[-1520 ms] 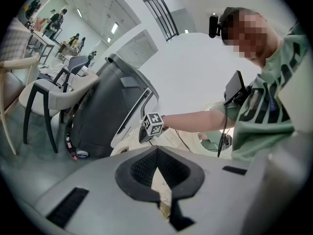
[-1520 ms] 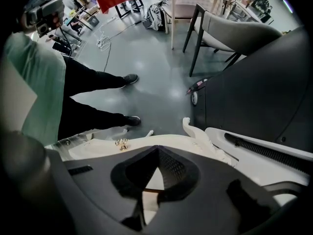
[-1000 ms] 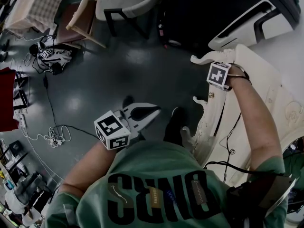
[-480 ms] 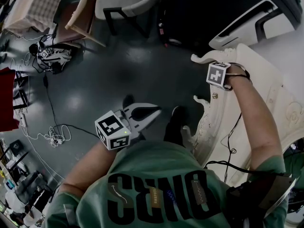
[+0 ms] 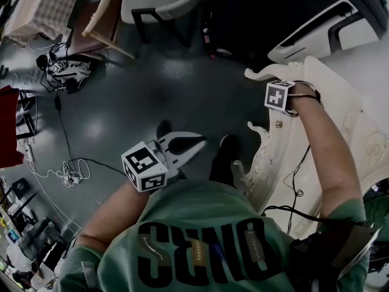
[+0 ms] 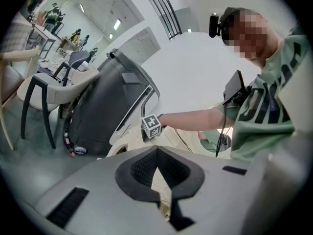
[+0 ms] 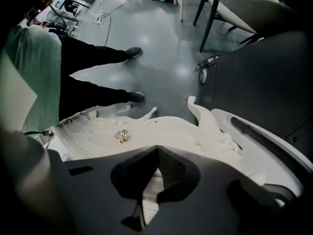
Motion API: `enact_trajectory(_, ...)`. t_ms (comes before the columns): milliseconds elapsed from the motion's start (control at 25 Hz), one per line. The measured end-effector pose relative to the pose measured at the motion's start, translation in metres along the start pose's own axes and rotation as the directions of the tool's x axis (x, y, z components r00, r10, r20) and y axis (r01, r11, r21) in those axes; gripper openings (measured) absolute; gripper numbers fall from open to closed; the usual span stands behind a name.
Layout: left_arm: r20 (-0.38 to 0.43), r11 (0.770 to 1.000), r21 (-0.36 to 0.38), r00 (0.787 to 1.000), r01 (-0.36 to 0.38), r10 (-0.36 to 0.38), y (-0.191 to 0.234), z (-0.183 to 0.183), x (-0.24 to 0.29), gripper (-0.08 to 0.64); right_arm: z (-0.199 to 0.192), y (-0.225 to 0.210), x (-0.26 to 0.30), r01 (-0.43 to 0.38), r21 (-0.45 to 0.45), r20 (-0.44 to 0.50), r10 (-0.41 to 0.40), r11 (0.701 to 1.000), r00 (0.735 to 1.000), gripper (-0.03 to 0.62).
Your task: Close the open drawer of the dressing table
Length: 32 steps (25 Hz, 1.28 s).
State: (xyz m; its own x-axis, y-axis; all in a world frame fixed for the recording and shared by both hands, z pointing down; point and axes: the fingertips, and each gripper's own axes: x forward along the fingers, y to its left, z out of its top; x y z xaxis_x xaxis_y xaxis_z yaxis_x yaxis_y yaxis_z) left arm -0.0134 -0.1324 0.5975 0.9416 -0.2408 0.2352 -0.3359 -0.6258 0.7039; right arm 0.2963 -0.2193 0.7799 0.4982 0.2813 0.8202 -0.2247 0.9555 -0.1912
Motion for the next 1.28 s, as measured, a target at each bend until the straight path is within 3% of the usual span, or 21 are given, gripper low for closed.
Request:
enact_trajectory(480, -0.005, 1.0, -0.008, 1.0, 0.002, -0.002, 0.003, -0.003, 0.006, 0.008, -0.005, 0.003, 0.013, -0.033, -0.029, -0.095, 0.03, 0.999, 0.995, 0.012)
enact_trajectory(960, -0.006, 1.0, -0.02, 1.0, -0.004, 0.004, 0.008, -0.006, 0.002, 0.008, -0.011, 0.001, 0.021, -0.016, -0.095, -0.307, -0.014, 0.995, 0.952, 0.012)
enact_trajectory(1280, 0.0, 1.0, -0.027, 1.0, -0.008, 0.008, 0.009, -0.008, -0.003, 0.008, -0.013, 0.0, 0.031, -0.012, -0.106, -0.37, -0.028, 0.994, 0.929, 0.012)
